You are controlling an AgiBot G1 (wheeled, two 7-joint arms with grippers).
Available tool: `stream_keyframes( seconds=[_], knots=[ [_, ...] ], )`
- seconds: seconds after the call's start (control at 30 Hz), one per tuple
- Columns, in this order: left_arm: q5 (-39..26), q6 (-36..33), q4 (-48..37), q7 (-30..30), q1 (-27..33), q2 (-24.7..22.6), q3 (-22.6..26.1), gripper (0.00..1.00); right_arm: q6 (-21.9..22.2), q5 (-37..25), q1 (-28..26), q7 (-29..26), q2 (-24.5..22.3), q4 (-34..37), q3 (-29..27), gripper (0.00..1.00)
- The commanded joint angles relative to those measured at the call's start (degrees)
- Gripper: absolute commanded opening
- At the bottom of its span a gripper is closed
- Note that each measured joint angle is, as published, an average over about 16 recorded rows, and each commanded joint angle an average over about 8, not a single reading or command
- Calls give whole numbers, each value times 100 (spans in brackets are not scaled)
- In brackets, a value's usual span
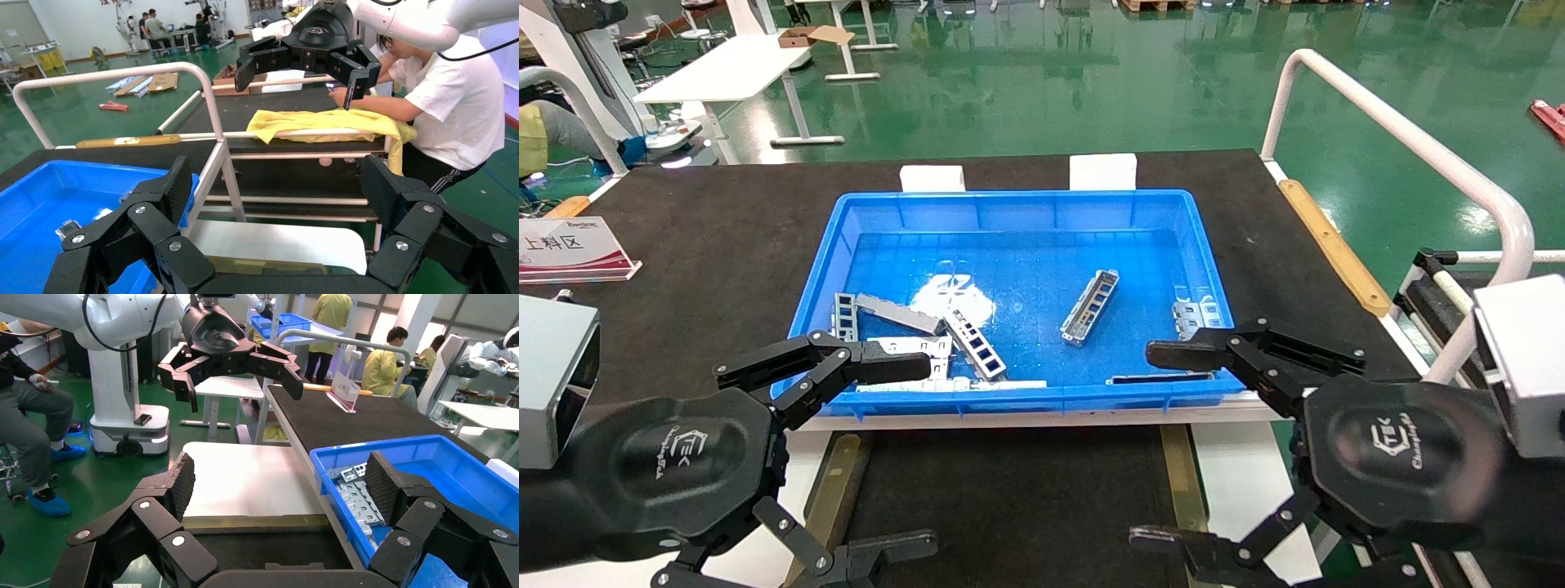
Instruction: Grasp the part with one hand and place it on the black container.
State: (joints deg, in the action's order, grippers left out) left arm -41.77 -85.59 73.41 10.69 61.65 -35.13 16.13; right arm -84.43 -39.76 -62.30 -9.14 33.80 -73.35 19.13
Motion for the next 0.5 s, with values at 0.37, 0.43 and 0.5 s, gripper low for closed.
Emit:
stream_keyframes(
  seconds=[0.37,0.43,0.5],
  knots=[
    [0,0,0,0,0,0,0,100,0,0,0,0,0,0,0,100],
    [0,0,0,0,0,0,0,100,0,0,0,0,0,0,0,100],
    [0,0,0,0,0,0,0,100,0,0,0,0,0,0,0,100]
  ],
)
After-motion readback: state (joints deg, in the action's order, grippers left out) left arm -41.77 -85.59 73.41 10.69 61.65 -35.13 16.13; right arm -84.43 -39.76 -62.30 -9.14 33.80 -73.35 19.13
